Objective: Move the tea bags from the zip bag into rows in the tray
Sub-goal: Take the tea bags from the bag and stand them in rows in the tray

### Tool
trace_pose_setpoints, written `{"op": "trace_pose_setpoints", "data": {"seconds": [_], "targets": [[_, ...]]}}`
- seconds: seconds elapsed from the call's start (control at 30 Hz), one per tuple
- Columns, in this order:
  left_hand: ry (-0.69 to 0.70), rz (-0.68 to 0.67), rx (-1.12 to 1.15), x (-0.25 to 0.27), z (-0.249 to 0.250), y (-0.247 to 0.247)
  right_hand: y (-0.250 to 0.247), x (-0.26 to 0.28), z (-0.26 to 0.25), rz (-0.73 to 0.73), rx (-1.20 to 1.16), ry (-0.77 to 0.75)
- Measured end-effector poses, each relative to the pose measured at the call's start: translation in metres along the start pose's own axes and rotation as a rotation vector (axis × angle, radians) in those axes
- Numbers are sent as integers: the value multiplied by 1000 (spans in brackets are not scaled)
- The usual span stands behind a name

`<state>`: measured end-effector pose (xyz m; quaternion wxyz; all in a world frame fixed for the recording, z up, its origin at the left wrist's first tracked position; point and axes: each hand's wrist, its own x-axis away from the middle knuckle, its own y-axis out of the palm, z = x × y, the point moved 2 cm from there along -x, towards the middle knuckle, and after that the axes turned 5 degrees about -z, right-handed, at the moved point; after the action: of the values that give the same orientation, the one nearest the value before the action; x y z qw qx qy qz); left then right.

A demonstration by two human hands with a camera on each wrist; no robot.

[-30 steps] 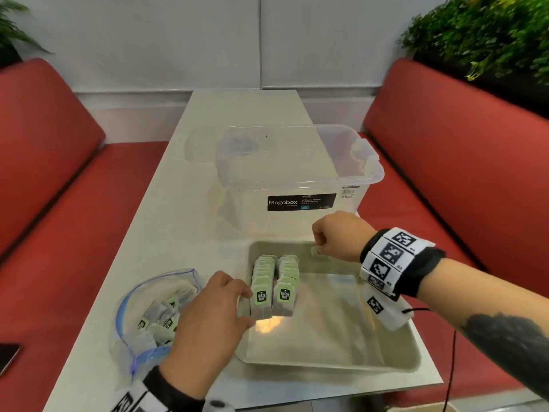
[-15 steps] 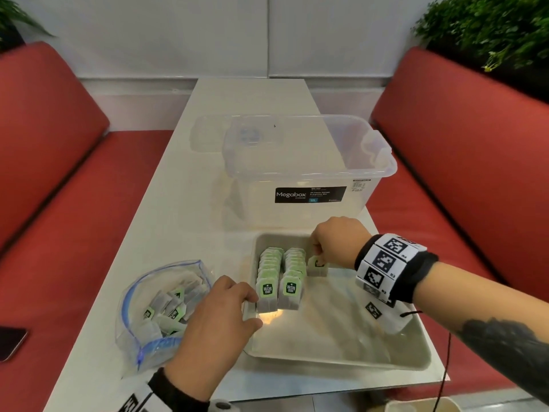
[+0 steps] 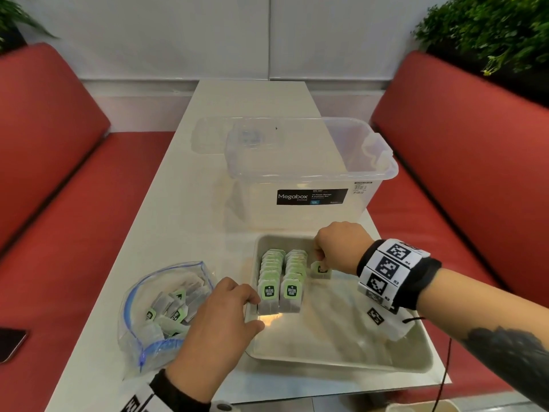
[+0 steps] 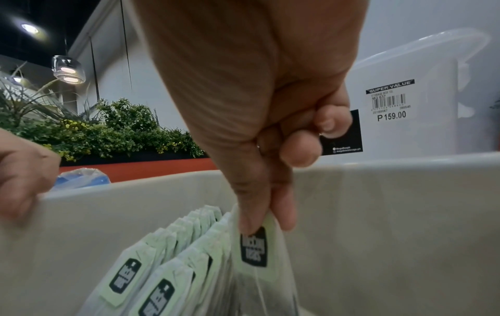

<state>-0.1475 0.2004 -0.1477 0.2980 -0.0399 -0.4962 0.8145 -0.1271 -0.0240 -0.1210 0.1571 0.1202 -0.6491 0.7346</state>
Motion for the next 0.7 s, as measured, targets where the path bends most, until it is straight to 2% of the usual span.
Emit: {"op": "trace_pose_setpoints", "data": {"seconds": [0.27,0.47,0.7], "targets": [[12,1,17,-1,-2,1,2,-2,-6,-15,-36,-24],[15,6,23,-1,-3,2,-9,-4,13,73,39,30],[15,4,22,-2,-3,2,2,-4,3,113,127,27]]}}
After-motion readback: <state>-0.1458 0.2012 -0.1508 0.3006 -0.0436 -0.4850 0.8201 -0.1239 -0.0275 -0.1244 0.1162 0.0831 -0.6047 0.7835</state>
